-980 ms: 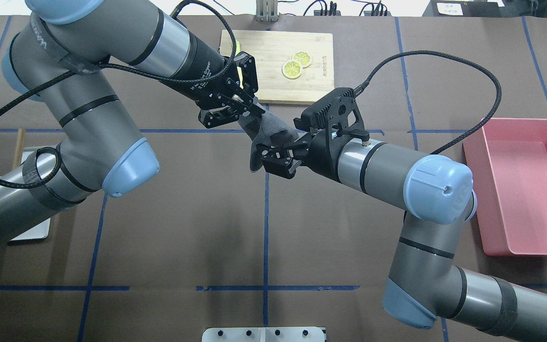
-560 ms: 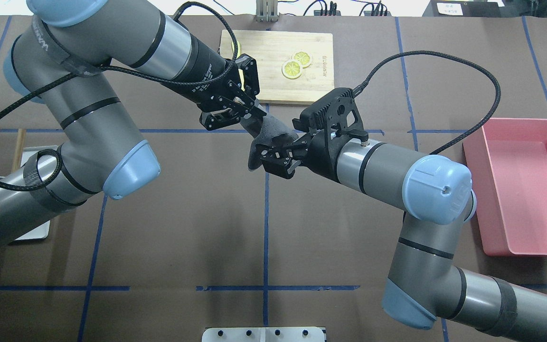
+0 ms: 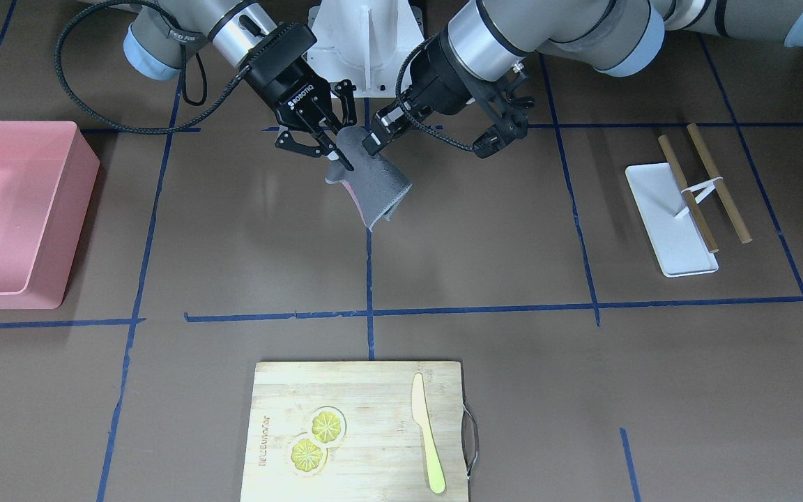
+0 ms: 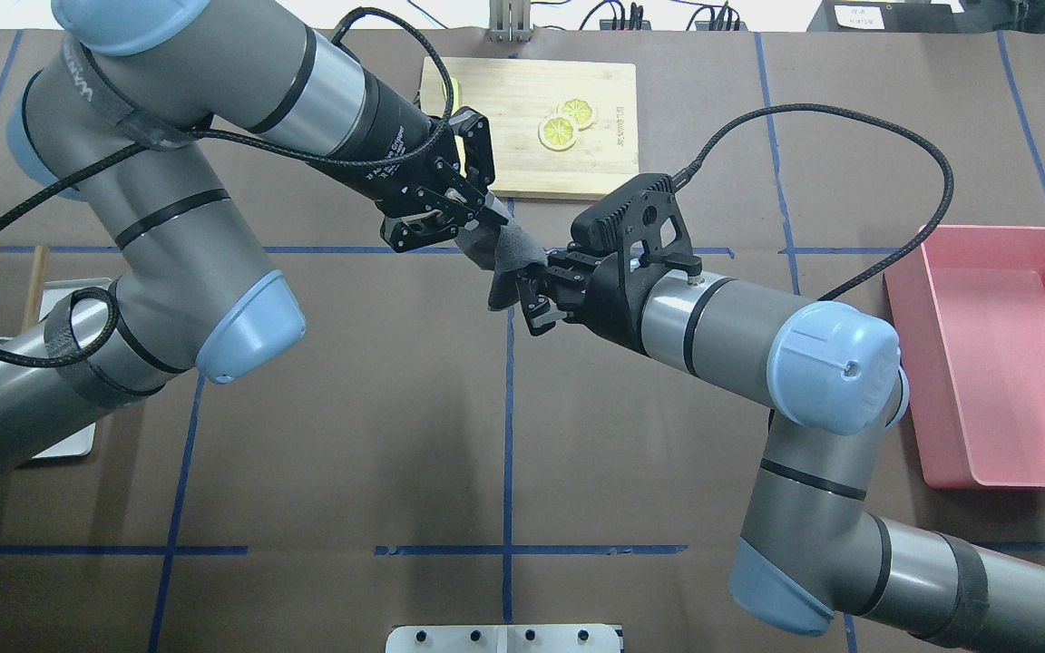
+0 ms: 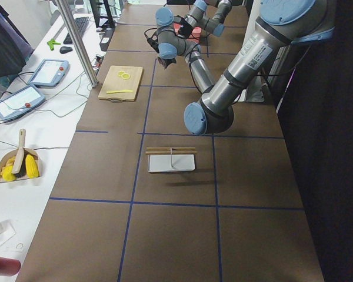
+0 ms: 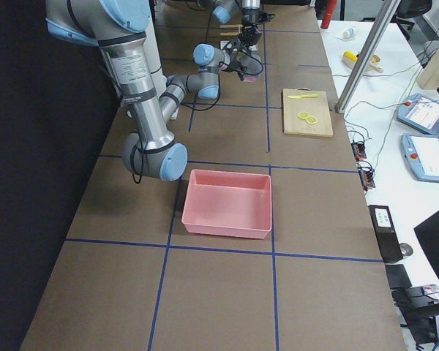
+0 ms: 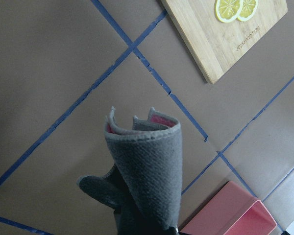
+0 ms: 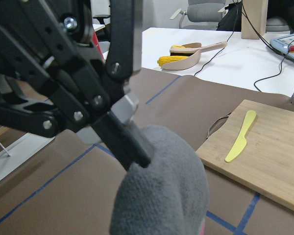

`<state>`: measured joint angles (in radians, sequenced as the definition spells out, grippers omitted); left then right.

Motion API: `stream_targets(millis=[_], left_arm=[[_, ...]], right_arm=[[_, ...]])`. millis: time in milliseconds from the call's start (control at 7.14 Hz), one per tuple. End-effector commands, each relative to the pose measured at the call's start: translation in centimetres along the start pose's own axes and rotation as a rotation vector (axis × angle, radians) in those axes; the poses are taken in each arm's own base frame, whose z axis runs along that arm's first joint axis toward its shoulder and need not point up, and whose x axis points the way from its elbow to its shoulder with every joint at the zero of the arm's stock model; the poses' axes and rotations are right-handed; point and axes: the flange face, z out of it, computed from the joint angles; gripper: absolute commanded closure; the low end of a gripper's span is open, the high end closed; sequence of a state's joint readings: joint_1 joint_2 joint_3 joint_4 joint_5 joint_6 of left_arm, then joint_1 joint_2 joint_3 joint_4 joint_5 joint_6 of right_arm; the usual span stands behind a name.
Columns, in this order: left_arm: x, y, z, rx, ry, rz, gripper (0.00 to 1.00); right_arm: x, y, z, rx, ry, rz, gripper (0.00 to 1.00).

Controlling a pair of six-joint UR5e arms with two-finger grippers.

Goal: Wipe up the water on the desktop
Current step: 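Grasp the towel with the right gripper while the left gripper releases and withdraws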

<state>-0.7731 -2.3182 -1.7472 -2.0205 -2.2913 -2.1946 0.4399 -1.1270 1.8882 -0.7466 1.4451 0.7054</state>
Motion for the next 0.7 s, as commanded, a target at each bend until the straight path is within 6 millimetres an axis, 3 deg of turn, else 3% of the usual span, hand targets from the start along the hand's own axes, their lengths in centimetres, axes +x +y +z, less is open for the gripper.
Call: stream_targets(millis=[0, 140, 280, 560], left_arm=[[-0.01, 0.0, -0.01, -0.001, 0.0, 0.0, 0.91], [-0.09, -0.09, -0.11, -0.001, 0.003, 0.016, 0.37], [-0.12, 0.02, -0.1, -0.003, 0.003, 0.025, 0.0], [-0.18, 0.0, -0.11, -0.002, 0.002, 0.025, 0.0]], right_arm=[[-0.26, -0.11, -0.16, 0.003, -0.006, 0.001, 1.0], [-0.31, -0.03, -0.21, 0.002, -0.008, 0.001, 1.0], [-0.31, -0.03, -0.21, 0.002, -0.008, 0.001, 1.0], [-0.31, -0.03, -0.21, 0.002, -0.008, 0.001, 1.0]])
